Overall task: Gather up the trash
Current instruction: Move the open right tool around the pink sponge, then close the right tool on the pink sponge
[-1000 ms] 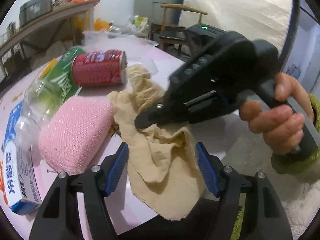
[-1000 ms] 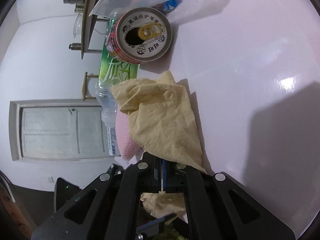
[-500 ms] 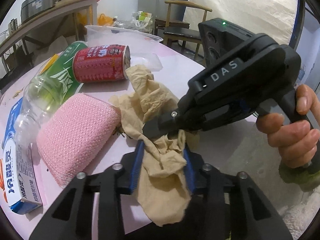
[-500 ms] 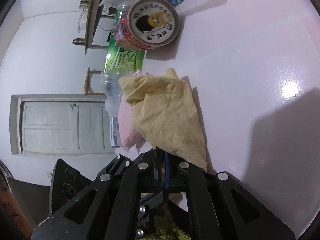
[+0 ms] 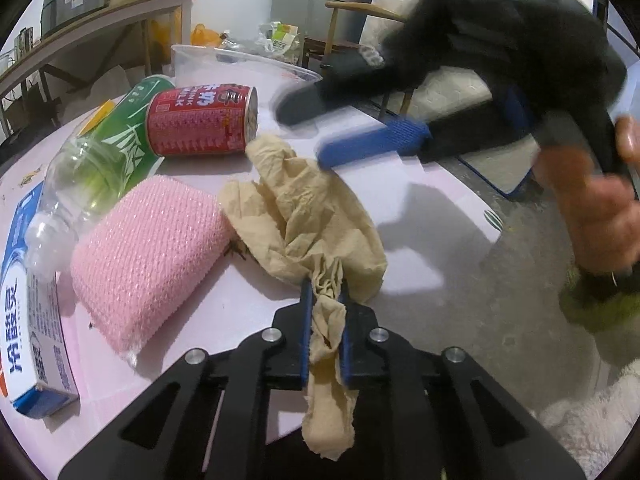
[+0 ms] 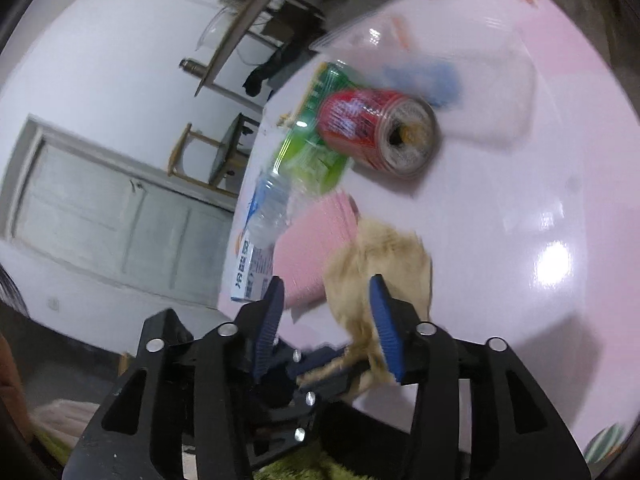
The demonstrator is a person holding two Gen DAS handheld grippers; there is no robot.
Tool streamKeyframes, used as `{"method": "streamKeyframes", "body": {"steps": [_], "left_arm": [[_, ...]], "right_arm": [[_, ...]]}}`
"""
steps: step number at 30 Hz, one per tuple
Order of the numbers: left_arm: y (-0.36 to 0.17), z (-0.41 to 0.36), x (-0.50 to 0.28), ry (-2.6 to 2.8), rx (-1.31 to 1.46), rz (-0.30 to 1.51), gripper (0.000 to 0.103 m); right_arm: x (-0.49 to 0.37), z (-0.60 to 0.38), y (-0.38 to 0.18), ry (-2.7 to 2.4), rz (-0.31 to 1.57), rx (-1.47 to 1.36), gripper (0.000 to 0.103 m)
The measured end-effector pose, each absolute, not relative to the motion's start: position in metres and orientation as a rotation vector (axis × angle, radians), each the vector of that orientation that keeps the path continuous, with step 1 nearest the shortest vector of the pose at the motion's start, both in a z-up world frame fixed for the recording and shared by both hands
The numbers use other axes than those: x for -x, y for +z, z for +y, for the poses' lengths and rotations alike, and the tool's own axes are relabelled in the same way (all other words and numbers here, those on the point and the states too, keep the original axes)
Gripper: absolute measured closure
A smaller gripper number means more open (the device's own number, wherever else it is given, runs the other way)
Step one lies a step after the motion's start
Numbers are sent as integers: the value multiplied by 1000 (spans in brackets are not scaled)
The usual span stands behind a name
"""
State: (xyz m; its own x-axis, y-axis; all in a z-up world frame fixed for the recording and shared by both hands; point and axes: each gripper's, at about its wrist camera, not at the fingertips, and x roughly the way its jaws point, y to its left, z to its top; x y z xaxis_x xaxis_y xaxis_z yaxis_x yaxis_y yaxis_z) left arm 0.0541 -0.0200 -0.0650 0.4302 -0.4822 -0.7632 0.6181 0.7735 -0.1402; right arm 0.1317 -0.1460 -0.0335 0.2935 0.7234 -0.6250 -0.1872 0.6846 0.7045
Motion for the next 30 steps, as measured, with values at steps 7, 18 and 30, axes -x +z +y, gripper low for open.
{"method": "streamKeyframes", "body": {"steps": [7, 18, 30], "left_arm": [[-61, 0, -44, -717, -138, 926, 93], [-62, 28, -31, -689, -93, 947, 94], [-62, 26, -25, -676, -89, 948, 94]], "right_arm": [[-166, -89, -32, 639, 1137, -289, 45], [-193, -47, -68, 590, 1249, -133, 48], [-168, -55, -57, 444, 1181, -90, 68]]}}
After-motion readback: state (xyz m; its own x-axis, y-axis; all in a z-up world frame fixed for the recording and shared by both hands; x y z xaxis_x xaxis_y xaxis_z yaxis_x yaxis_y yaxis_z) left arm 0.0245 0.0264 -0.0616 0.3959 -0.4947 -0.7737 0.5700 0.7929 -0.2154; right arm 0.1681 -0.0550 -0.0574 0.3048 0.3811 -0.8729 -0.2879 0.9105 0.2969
